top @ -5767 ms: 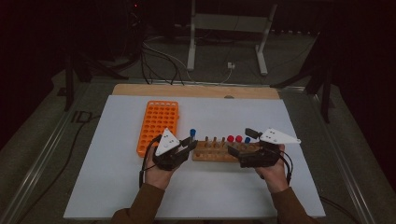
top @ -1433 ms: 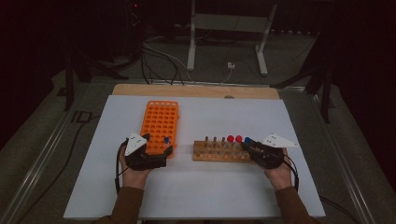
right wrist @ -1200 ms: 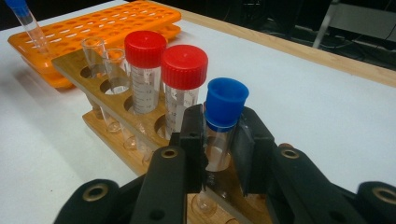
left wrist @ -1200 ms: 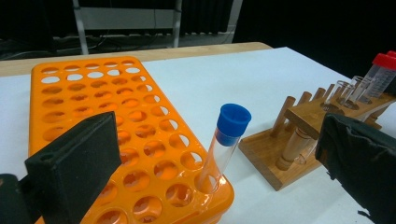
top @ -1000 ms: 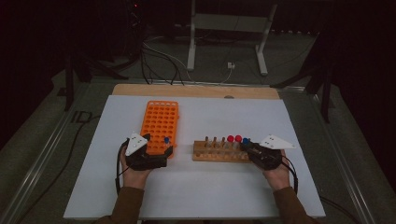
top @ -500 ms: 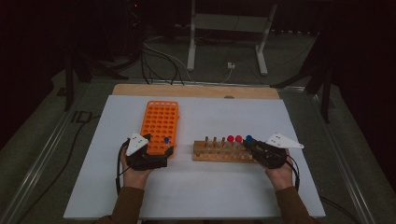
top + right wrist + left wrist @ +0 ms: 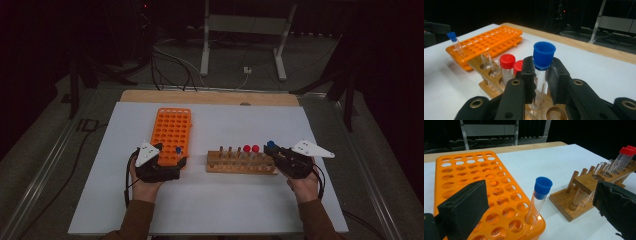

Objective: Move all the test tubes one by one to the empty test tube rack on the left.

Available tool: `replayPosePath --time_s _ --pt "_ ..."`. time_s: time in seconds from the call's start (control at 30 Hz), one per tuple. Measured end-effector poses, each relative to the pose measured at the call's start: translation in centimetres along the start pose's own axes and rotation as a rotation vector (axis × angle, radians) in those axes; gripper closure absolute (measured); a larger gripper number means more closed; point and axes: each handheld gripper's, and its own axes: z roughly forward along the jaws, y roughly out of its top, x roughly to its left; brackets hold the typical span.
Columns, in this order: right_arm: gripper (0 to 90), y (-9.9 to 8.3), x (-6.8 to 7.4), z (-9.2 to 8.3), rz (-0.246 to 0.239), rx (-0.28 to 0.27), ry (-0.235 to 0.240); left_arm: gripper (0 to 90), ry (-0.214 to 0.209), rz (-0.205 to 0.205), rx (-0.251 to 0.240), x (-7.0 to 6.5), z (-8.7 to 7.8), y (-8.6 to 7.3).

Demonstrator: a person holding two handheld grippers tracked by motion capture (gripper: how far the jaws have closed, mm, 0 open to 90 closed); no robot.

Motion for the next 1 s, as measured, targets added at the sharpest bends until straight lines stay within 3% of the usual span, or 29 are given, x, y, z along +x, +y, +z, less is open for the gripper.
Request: replayPosePath --time_s 0.6,1.0 --pt "76.1 2.0 1.1 -1.5 -0.029 -0.052 0.024 0.7 0.011 0.016 -0.036 -0.8 -0.7 1.0" --pt "76.1 2.5 3.2 -0.8 -0.056 -0.018 0.117 0.7 -0.002 0.041 -0.062 -2.2 -0.9 1.9"
